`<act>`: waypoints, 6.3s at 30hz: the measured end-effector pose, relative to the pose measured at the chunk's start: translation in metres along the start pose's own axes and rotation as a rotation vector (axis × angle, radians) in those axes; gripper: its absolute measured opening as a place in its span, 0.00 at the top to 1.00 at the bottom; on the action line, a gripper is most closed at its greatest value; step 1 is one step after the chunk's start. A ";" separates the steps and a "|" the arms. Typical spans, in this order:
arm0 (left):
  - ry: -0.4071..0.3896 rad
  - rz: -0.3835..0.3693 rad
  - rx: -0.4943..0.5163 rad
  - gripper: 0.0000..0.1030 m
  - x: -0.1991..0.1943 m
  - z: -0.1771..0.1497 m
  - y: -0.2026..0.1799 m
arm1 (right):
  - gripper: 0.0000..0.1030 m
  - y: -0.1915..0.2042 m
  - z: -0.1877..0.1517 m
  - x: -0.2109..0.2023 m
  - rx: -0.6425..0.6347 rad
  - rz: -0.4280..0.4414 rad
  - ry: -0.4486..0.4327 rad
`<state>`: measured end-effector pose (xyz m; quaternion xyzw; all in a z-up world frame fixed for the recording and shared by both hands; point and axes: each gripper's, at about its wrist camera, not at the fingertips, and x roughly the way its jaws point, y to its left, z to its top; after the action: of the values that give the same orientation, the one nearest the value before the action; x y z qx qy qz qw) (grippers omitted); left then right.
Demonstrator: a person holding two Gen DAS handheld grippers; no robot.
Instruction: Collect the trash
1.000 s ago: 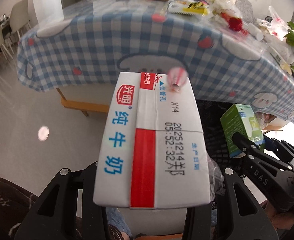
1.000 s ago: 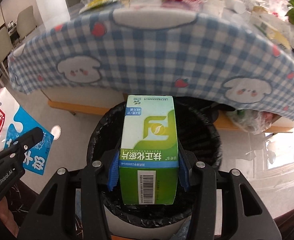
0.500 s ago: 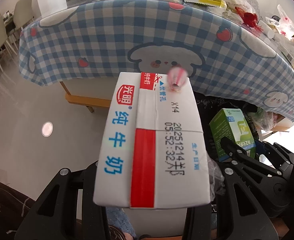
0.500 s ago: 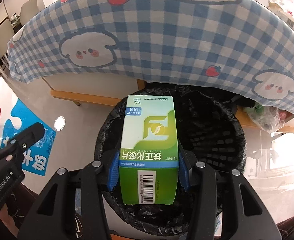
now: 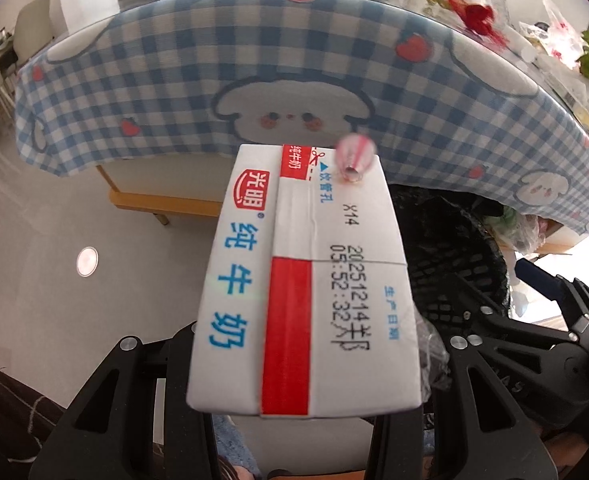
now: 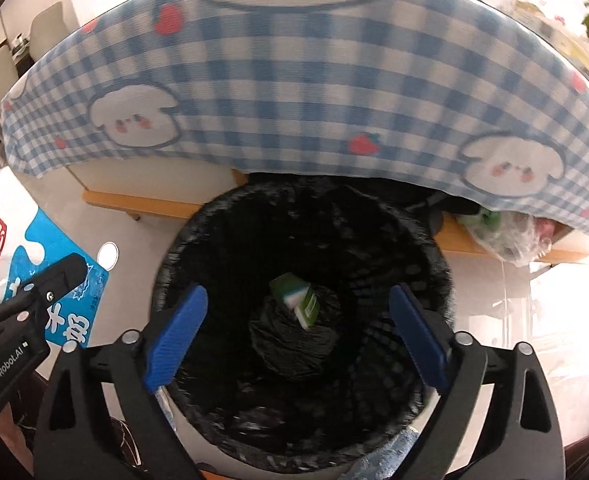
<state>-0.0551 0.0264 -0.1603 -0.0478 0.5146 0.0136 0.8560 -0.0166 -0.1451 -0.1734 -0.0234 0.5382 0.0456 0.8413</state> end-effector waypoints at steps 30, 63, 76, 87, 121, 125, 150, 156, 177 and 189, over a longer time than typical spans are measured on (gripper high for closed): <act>0.038 -0.118 0.165 0.62 0.030 -0.006 -0.133 | 0.07 -0.132 -0.032 -0.025 0.217 -0.153 0.007; -0.081 -0.070 0.123 0.06 -0.011 0.012 -0.120 | 0.07 -0.138 -0.014 -0.060 0.239 -0.181 -0.064; -0.114 -0.080 0.113 0.06 -0.039 0.045 -0.106 | 0.07 -0.130 0.021 -0.091 0.206 -0.176 -0.149; -0.165 -0.083 0.101 0.06 -0.062 0.083 -0.095 | 0.07 -0.131 0.051 -0.117 0.189 -0.179 -0.216; -0.096 -0.042 0.128 0.06 -0.010 0.216 -0.072 | 0.08 -0.167 0.213 -0.089 0.124 -0.176 -0.260; -0.082 -0.031 0.135 0.07 -0.002 0.228 -0.072 | 0.08 -0.172 0.235 -0.077 0.127 -0.181 -0.243; -0.011 -0.016 0.140 0.36 0.029 0.256 -0.072 | 0.41 -0.199 0.333 0.013 0.176 -0.184 -0.112; -0.007 0.015 0.140 0.50 0.027 0.256 -0.071 | 0.60 -0.202 0.334 0.021 0.194 -0.181 -0.092; -0.021 -0.007 0.085 0.62 0.017 0.258 -0.060 | 0.61 -0.190 0.322 -0.004 0.177 -0.190 -0.119; -0.073 -0.026 0.067 0.63 0.002 0.253 -0.050 | 0.61 -0.178 0.298 -0.043 0.202 -0.154 -0.150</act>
<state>0.1721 0.0007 -0.0405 -0.0254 0.4824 -0.0128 0.8755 0.2529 -0.2983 -0.0113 0.0236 0.4722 -0.0718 0.8782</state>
